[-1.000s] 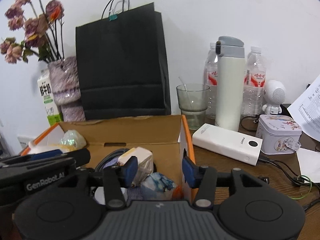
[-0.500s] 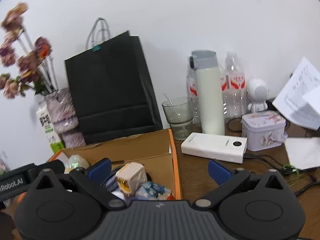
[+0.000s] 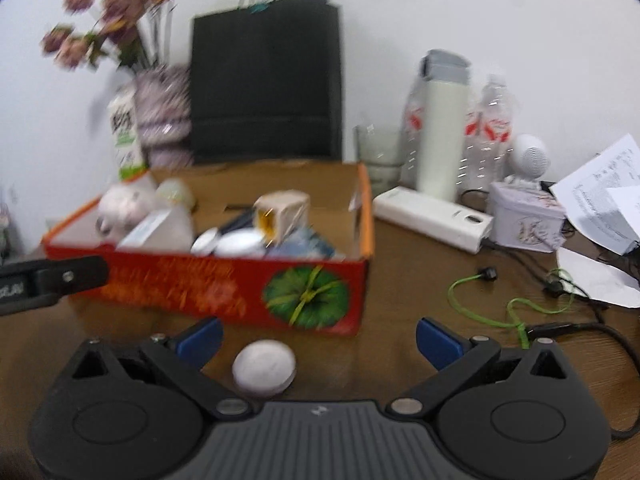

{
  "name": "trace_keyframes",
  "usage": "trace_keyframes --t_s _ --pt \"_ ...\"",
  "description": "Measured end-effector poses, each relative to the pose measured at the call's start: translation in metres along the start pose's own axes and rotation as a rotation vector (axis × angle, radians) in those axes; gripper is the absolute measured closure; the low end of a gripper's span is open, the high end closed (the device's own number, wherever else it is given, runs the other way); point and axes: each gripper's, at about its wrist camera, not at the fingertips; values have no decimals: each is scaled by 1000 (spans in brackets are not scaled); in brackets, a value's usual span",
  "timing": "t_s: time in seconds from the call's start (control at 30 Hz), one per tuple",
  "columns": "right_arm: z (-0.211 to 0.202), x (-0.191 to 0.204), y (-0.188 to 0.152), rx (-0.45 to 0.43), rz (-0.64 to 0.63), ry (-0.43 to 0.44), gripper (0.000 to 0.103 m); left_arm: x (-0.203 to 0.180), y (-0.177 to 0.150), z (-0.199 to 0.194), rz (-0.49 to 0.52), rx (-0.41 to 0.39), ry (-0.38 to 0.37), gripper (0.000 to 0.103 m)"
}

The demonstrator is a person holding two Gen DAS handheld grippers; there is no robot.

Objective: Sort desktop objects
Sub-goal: 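Grasp the small white cap with the left gripper while the right grasps the round white lid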

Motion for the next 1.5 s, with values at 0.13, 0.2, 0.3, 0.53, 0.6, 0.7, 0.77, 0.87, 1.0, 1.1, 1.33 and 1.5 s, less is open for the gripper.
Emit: trace_keyframes --t_s 0.13,0.2,0.3,0.53,0.6,0.7,0.77,0.87,1.0,1.1,1.33,1.5 --pt "7 16 -9 28 -65 -5 3 3 -5 8 3 46 19 0" --pt "10 18 -10 43 -71 -5 8 3 -6 12 2 67 18 0" --pt "16 16 -11 54 -54 -7 12 2 -9 16 9 93 21 0" --pt "23 16 -14 87 -47 38 37 -7 -17 25 55 139 10 0" --pt "20 17 -14 79 -47 57 62 -8 -19 27 58 143 0 0" --pt "20 13 -13 85 -52 45 65 -14 -24 31 74 142 -8 0" --pt "18 8 -11 85 -38 33 65 -21 -27 35 94 148 -14 0" --pt "13 -3 -6 61 -3 5 65 -34 -29 40 126 146 -46 0" --pt "10 -18 -2 47 55 -24 65 -46 -27 52 141 162 -35 11" --pt "9 -22 -1 34 69 -25 65 -51 -28 59 147 195 -24 22" --pt "9 -19 -1 36 56 -19 66 -57 -30 57 192 194 -13 72" --pt "7 -14 -2 30 40 -12 66 -54 -29 51 176 190 -50 78"
Point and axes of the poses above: each gripper's, at about its wrist camera, not at the fingertips, and z roughly the way its jaws point, x to its left, y to its top, and after that the axes turned 13 degrees about -y, right-handed
